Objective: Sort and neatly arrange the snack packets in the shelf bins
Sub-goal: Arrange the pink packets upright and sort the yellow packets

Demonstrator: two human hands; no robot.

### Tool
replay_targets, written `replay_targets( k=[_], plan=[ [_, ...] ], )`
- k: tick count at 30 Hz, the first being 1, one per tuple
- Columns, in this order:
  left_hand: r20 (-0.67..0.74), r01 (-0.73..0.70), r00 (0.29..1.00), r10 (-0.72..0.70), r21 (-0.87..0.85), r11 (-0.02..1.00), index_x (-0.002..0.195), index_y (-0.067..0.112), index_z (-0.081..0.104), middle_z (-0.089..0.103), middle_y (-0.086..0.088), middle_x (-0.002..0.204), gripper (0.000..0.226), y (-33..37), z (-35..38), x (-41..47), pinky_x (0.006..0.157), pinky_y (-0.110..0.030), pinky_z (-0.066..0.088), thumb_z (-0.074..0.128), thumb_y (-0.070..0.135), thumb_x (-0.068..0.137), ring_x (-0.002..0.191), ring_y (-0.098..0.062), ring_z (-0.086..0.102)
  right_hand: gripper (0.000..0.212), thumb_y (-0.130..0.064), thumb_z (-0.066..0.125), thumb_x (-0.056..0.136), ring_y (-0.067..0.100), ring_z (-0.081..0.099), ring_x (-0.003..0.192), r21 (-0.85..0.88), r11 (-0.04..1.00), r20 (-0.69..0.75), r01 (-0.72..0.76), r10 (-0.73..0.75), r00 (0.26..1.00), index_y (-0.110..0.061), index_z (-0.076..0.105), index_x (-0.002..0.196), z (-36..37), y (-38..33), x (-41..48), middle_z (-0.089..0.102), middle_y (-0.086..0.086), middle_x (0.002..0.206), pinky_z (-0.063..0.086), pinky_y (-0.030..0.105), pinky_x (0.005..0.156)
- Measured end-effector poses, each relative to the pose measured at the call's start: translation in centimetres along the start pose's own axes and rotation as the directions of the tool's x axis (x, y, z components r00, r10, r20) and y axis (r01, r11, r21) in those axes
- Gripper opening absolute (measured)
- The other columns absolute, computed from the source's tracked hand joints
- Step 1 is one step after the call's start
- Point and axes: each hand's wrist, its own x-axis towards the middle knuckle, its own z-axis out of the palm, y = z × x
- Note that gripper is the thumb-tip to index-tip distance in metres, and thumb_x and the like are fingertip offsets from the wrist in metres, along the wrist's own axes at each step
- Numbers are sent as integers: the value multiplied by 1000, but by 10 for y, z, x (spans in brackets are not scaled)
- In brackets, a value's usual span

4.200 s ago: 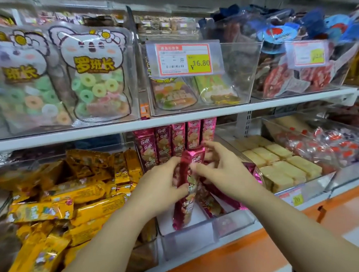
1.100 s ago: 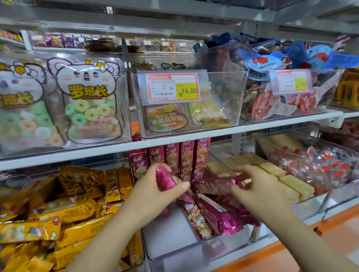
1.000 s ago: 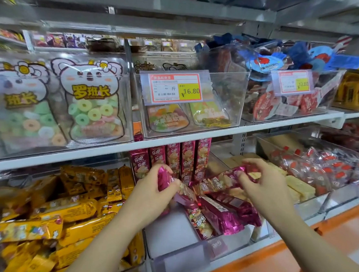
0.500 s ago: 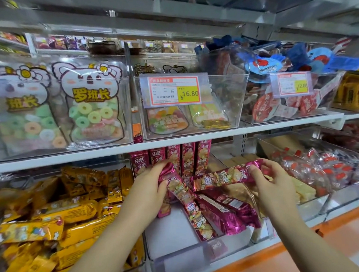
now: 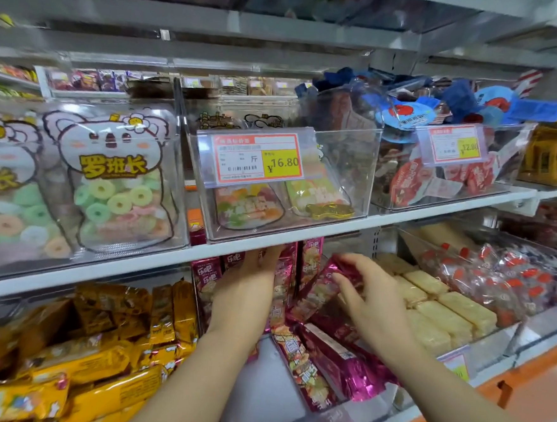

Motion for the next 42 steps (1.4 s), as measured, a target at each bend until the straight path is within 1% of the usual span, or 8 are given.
replay_targets(
  k=[6,11,15,20,27,34,40,42],
  plan=[
    [-125,-31,991,48,135,990,111,14,68,66,-12,87,61,0,8,6,41,-29,46,72,0,52,47,-27,59,27,-16,60,89,18,57,100,6,998,67,64,-64,996,-14,63,117,30,-1,23,62,-2,103,33,14,78],
    [-76,-7,997,1,-81,997,120,20,53,65,-11,98,72,-8,15,6,32,-29,44,85,7,57,45,-27,60,41,-12,63,85,3,55,64,139,989,166,-58,35,986,-18,53,124,41,-1,32,64,-4,87,37,13,59],
    [14,36,999,-34,-264,964,140,28,37,58,-7,122,72,-13,12,-4,58,-38,55,68,2,80,84,-31,66,26,-27,65,85,10,59,72,34,992,343,-120,101,934,-17,57,107,46,6,33,67,0,88,42,19,61],
    [-36,23,999,-35,-304,953,139,35,27,56,-10,122,83,-22,9,-9,69,-43,56,62,-8,76,92,-33,64,14,-21,60,90,0,47,36,264,949,343,-170,73,936,-25,50,82,34,-4,41,54,-17,43,31,11,39],
    [14,82,996,-83,-355,931,144,29,30,52,-8,129,72,-30,4,-14,76,-35,53,57,-3,85,99,-27,62,20,-28,52,95,5,46,46,180,967,292,-179,121,949,-29,44,76,37,-10,32,49,-9,56,32,21,48],
    [101,158,986,-136,-258,953,147,29,16,17,-17,149,89,-34,13,-14,56,-39,54,58,-9,79,63,-26,62,22,-36,44,98,11,50,56,158,964,271,-213,165,948,-15,52,97,44,-9,33,56,-1,65,32,20,48],
    [249,114,965,-79,-128,985,143,36,-19,-17,-6,150,104,-24,7,-19,58,-31,56,55,-5,83,75,-22,65,9,-28,55,94,17,59,72,146,952,551,-267,146,822,-19,55,95,60,-7,28,61,-5,78,52,34,77],
    [328,57,944,-28,-80,995,143,33,-24,-29,-8,149,105,-22,2,-22,57,-29,52,54,-4,84,76,-22,65,10,-27,57,92,18,60,68,197,919,590,-341,166,790,-17,56,95,63,-7,26,60,-3,75,55,36,74]
  ],
)
